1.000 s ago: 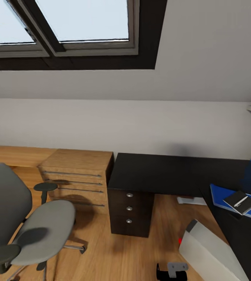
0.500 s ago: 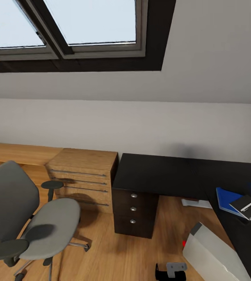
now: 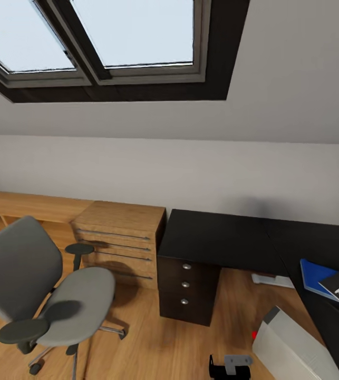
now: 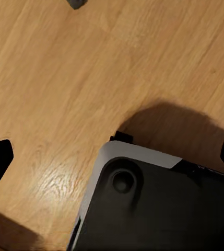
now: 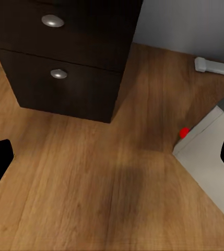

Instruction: In the bedroom, organize the workspace by keeping the computer under the desk, ensuring the monitor is on the desk, placing the keyboard on the desk next to the monitor, placing the mouse on the desk next to the keyboard, moving the folder from the swivel chair onto the desk next to the mouse, stacking the notebook on top of the folder with the pen on top of the notebook, and positioning the swivel chair next to the desk.

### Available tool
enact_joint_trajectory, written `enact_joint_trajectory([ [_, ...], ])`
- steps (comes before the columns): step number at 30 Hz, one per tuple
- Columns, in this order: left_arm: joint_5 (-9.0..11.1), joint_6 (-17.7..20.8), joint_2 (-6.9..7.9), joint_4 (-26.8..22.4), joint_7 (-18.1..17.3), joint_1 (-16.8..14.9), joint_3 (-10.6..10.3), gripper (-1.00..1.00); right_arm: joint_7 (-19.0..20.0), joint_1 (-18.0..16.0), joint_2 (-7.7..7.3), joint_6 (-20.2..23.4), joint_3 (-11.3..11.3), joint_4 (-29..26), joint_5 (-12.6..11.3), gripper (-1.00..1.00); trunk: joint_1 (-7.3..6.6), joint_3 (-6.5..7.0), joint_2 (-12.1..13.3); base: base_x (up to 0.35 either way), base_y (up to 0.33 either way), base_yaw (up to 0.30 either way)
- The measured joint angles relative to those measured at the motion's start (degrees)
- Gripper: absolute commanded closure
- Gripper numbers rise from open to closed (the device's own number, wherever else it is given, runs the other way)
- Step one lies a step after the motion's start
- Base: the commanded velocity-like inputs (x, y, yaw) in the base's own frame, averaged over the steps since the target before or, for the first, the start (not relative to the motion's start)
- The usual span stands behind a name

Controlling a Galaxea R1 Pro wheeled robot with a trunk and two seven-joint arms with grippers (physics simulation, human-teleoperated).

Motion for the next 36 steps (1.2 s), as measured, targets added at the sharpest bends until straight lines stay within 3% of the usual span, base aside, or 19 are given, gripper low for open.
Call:
enact_joint_trajectory([
  [1, 0.7, 0.6, 0.26, 0.0, 0.0, -0.2, 0.0, -1.00, 0.0, 0.0, -0.03, -0.5, 0.0, 0.0, 0.0, -1.00, -0.22, 0.25, 0.4, 0.000, 0.000, 0.193],
  [2, 3.5, 2.1, 1.53, 0.0, -0.1, -1.0, 0.0, -1.00, 0.0, 0.6, -0.27, -3.8, -0.2, 1.2, 0.0, -1.00, -0.44, 0.50, 0.8, 0.000, 0.000, 0.193],
  [5, 4.9, 2.7, 2.69, 0.1, -0.1, -1.3, -0.1, -1.00, 0.1, 1.6, -0.53, -7.9, 0.0, 3.4, 0.4, -1.00, -0.45, 0.71, 0.8, 0.000, 0.000, 0.194],
  [7, 5.3, 2.8, 3.10, 0.1, -0.1, -1.4, -0.1, -1.00, 0.1, 2.2, -1.06, -10.0, -0.1, 4.0, 0.9, -1.00, -0.45, 0.84, 0.8, 0.000, 0.000, 0.213],
  [12, 5.6, 2.8, 3.16, 0.1, -0.3, -1.5, -0.1, -1.00, 0.1, 5.9, -5.10, -15.2, -0.1, 4.8, 3.3, -1.00, -0.45, 0.98, 0.8, 0.000, 0.000, 0.248],
  [16, 5.5, 2.7, 2.38, 0.1, -0.4, -1.5, -0.2, -1.00, 0.1, 7.1, -6.38, -18.9, 0.2, 5.0, 5.2, -1.00, -0.45, 1.02, 0.8, 0.000, 0.000, 0.267],
  [20, 5.4, 2.3, 1.91, 0.1, -0.4, -1.5, -0.2, -1.00, 0.0, 7.5, -6.20, -21.4, 0.5, 5.1, 5.9, -1.00, -0.45, 1.02, 0.8, 0.000, 0.000, 0.273],
  [24, 5.1, -0.8, 1.72, 0.3, -0.4, -1.5, -0.3, -1.00, -0.3, 7.7, -3.39, -22.1, 0.5, 5.1, 6.3, -1.00, -0.45, 1.03, 0.8, 0.000, 0.000, 0.277],
  [28, 5.0, -4.5, 1.58, 0.4, -0.5, -1.5, -0.8, -1.00, -0.4, 7.8, -2.31, -22.5, 0.3, 5.1, 6.2, -1.00, -0.45, 1.03, 0.8, 0.000, 0.000, 0.279],
  [36, 5.3, -8.2, 1.35, 0.9, -0.4, -1.5, -3.4, -1.00, -0.5, 7.8, -1.84, -22.6, 0.2, 5.1, 5.9, -1.00, -0.46, 1.03, 0.8, 0.031, 0.012, 0.281],
])
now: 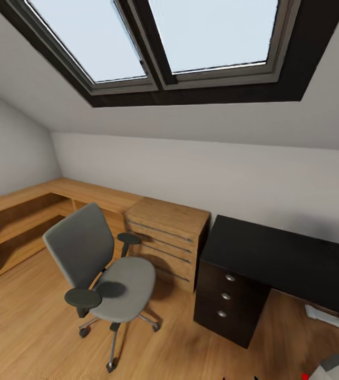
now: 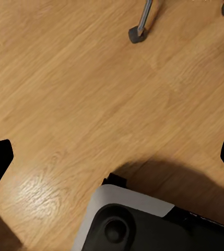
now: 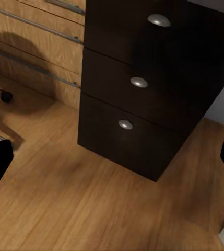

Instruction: In the bedroom, organize the workspace by keeping the computer under the desk, ensuring the monitor is on the desk, placing the keyboard on the desk next to the monitor, placing the mouse on the desk next to the keyboard, moving the folder from the swivel chair onto the desk next to the mouse, stacking the notebook on top of the folder with the pen on top of the notebook, and positioning the swivel chair next to the desk.

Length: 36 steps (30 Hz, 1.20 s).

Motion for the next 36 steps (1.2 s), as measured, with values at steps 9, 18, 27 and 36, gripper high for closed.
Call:
enact_joint_trajectory([
  [9, 0.1, -0.6, -0.49, 1.1, 0.0, 0.0, -1.9, -1.00, 0.0, 0.0, 0.06, 0.1, -0.1, 0.0, -0.1, -1.00, -0.01, 0.00, 0.0, 0.211, 0.182, 0.282],
  [18, 0.1, -0.6, -0.98, 2.1, -0.1, 0.0, -2.3, -1.00, 0.0, 0.0, 0.07, 0.3, -0.1, 0.0, -0.2, -1.00, 0.01, 0.00, 0.0, 0.077, 0.082, 0.283],
  [27, 0.1, -0.6, -1.02, 2.2, -0.1, 0.0, -2.4, -1.00, 0.0, 0.0, 0.07, 0.4, -0.1, 0.0, -0.2, -1.00, 0.01, 0.00, 0.0, -0.014, 0.024, 0.283],
  [36, 0.1, -0.6, -1.08, 2.2, -0.1, 0.0, -2.4, -1.00, 0.0, 0.0, 0.07, 0.4, -0.1, 0.0, -0.1, -1.00, 0.02, 0.00, 0.0, -0.173, 0.148, 0.283],
])
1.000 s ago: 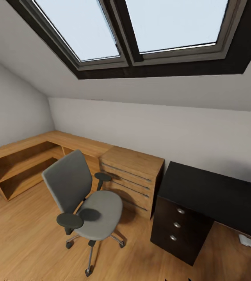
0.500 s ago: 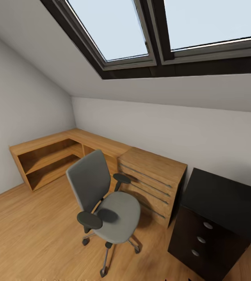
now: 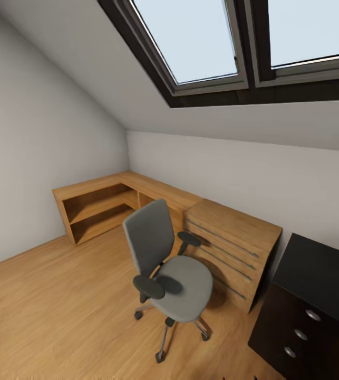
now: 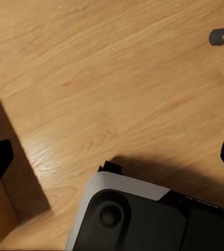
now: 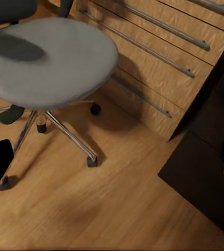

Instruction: In the bedroom, organize the workspace by keeping the computer under the desk, ensuring the monitor is on the desk, placing the keyboard on the desk next to the monitor, placing the mouse on the desk next to the keyboard, moving the folder from the swivel chair onto the desk next to the mouse, stacking the notebook on top of the folder with the pen on top of the notebook, and positioning the swivel chair next to the desk.

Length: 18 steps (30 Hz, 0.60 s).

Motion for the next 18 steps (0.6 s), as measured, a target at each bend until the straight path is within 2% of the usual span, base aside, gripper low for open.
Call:
enact_joint_trajectory([
  [5, 0.0, 0.0, -0.02, 0.0, 0.0, 0.0, 0.0, -1.00, 0.0, 0.0, 0.04, 0.1, 0.0, 0.0, 0.0, -1.00, -0.01, 0.00, 0.0, -0.055, -0.027, 0.283],
  [13, 0.0, 0.1, -0.03, 0.0, -0.1, 0.0, 0.0, -1.00, 0.0, 0.0, 0.08, 0.2, 0.1, 0.0, 0.0, -1.00, -0.01, 0.00, 0.0, -0.011, -0.238, 0.283],
  [18, 0.0, 0.2, -0.04, 0.0, -0.1, 0.0, 0.0, -1.00, 0.1, 0.0, 0.09, 0.3, 0.1, 0.0, 0.0, -1.00, -0.01, 0.00, 0.0, -0.002, -0.120, 0.283],
])
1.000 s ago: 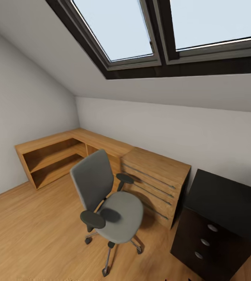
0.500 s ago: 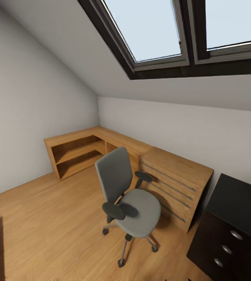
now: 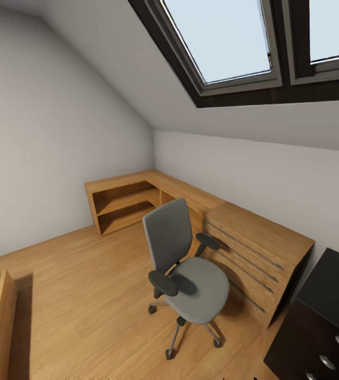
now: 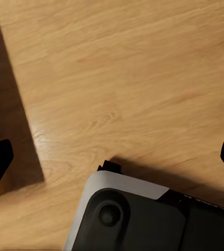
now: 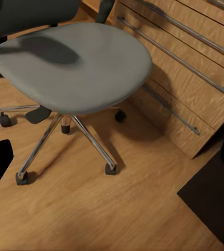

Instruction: In the bedroom, organize the workspace by keeping the computer under the desk, ensuring the monitor is on the desk, placing the keyboard on the desk next to the monitor, placing the mouse on the desk next to the keyboard, moving the folder from the swivel chair onto the desk next to the mouse, stacking the notebook on top of the folder with the pen on top of the notebook, and positioning the swivel chair next to the desk.

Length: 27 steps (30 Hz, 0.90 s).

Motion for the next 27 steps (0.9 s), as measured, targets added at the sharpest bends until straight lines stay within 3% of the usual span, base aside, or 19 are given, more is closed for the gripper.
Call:
enact_joint_trajectory([
  [27, 0.0, -0.1, 0.00, 0.0, 0.0, 0.0, 0.0, -1.00, 0.1, 0.0, 0.00, 0.0, 0.0, 0.0, 0.0, -1.00, 0.00, 0.00, 0.0, 0.000, -0.009, 0.283],
])
